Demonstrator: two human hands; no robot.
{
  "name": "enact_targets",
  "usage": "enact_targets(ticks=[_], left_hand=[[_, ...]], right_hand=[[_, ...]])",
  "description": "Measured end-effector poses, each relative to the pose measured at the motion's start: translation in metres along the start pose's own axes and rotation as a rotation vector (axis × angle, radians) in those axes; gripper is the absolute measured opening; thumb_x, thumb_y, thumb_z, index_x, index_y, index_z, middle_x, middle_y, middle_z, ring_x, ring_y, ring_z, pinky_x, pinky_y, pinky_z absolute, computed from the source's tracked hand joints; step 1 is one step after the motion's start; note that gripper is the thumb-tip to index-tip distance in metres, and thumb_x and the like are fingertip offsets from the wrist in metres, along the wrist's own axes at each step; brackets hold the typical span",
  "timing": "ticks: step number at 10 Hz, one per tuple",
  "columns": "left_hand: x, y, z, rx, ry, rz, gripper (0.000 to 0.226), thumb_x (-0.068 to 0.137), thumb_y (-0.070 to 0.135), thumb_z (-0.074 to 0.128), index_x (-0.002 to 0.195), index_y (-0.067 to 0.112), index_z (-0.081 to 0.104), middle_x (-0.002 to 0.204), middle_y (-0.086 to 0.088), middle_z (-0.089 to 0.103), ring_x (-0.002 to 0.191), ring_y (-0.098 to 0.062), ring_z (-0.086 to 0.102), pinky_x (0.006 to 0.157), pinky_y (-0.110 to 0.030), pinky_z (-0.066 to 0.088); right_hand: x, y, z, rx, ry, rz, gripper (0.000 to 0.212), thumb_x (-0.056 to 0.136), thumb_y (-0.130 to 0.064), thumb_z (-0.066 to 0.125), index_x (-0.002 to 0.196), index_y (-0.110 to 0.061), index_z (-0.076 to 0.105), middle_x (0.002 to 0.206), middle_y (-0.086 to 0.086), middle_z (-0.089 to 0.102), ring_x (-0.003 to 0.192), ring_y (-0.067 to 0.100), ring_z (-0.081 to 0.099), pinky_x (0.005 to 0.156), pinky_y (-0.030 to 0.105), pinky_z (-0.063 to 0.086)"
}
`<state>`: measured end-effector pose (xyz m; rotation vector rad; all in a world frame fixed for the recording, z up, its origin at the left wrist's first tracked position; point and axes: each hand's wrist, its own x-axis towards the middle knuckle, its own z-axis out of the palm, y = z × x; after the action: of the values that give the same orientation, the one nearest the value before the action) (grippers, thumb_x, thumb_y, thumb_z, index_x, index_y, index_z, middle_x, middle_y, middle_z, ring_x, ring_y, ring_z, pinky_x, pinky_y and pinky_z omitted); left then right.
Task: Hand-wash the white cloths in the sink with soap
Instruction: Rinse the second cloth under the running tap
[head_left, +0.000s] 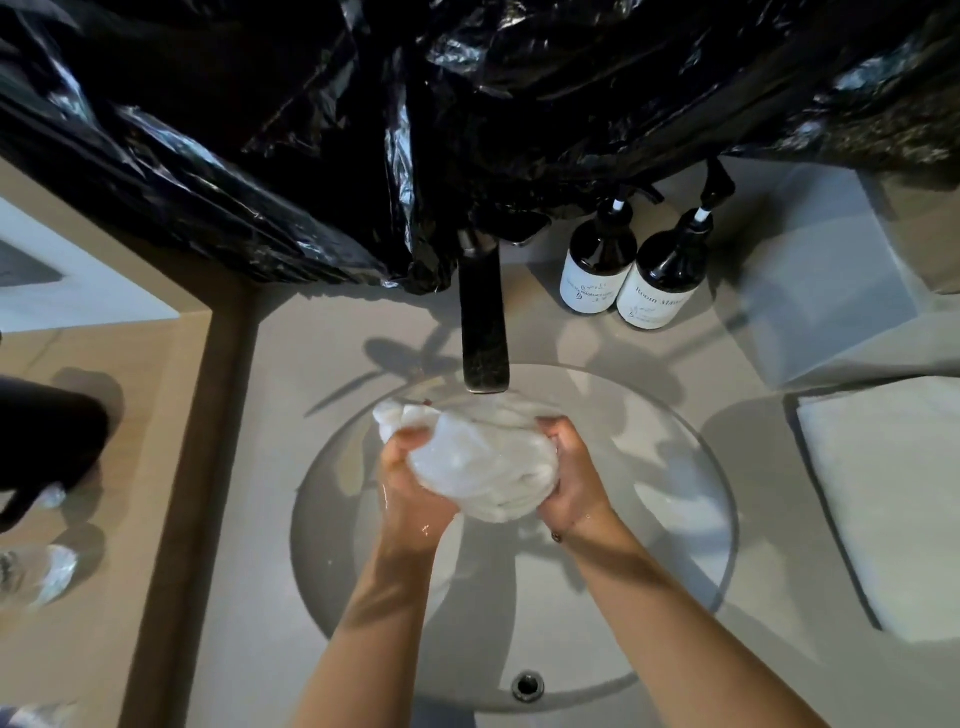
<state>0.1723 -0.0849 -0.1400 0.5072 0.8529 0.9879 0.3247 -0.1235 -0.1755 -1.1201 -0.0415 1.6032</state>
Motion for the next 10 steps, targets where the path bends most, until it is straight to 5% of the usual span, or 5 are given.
enact_targets(ticks=[2, 4, 7, 8, 10], left_hand=[[-0.006, 0.016, -0.017, 0.063, 0.096, 0.07, 0.032, 0.079, 0.019, 0.054, 0.089, -0.009, 0.042, 0.09, -0.032, 0.045, 0.09, -0.048, 0.05, 0.082, -0.053, 0.047], [-0.027, 0.03, -0.02, 0.048, 0.177, -0.064, 0.027, 0.095, 0.014, 0.04, 0.113, -0.001, 0.055, 0.108, -0.025, 0.06, 0.111, -0.043, 0.057, 0.097, -0.056, 0.044], [-0.029, 0.036, -0.017, 0.286, 0.07, -0.438, 0.079, 0.085, 0.073, 0.048, 0.141, 0.017, 0.046, 0.136, -0.011, 0.058, 0.128, -0.026, 0.053, 0.107, -0.051, 0.04], [-0.02, 0.022, 0.001, 0.358, 0.026, -0.411, 0.085, 0.071, 0.018, 0.087, 0.137, 0.033, 0.037, 0.119, 0.022, 0.056, 0.1, 0.019, 0.058, 0.078, -0.006, 0.048], [-0.012, -0.002, 0.03, 0.167, 0.037, -0.199, 0.023, 0.097, 0.003, 0.05, 0.121, 0.005, 0.053, 0.101, -0.007, 0.064, 0.084, -0.015, 0.069, 0.075, -0.03, 0.059]], right_hand=[[0.015, 0.011, 0.015, 0.038, -0.102, 0.153, 0.038, 0.095, -0.033, 0.043, 0.104, -0.002, 0.063, 0.085, 0.013, 0.071, 0.08, 0.026, 0.069, 0.075, 0.033, 0.057], [0.024, 0.008, 0.035, -0.09, -0.013, 0.063, 0.071, 0.078, -0.04, 0.068, 0.131, 0.005, 0.052, 0.128, 0.029, 0.057, 0.12, 0.038, 0.056, 0.095, 0.042, 0.051], [0.0, -0.026, 0.033, -0.047, -0.316, -0.011, 0.053, 0.072, -0.021, 0.068, 0.117, 0.007, 0.061, 0.106, 0.023, 0.067, 0.099, 0.033, 0.065, 0.085, 0.037, 0.054], [-0.012, -0.033, 0.028, -0.099, -0.229, -0.061, 0.056, 0.067, -0.016, 0.069, 0.119, 0.004, 0.059, 0.106, 0.021, 0.068, 0.1, 0.032, 0.066, 0.081, 0.036, 0.054], [-0.038, -0.047, 0.007, -0.228, -0.165, -0.143, 0.069, 0.065, -0.022, 0.076, 0.129, -0.009, 0.053, 0.124, 0.02, 0.061, 0.117, 0.036, 0.059, 0.093, 0.045, 0.047]])
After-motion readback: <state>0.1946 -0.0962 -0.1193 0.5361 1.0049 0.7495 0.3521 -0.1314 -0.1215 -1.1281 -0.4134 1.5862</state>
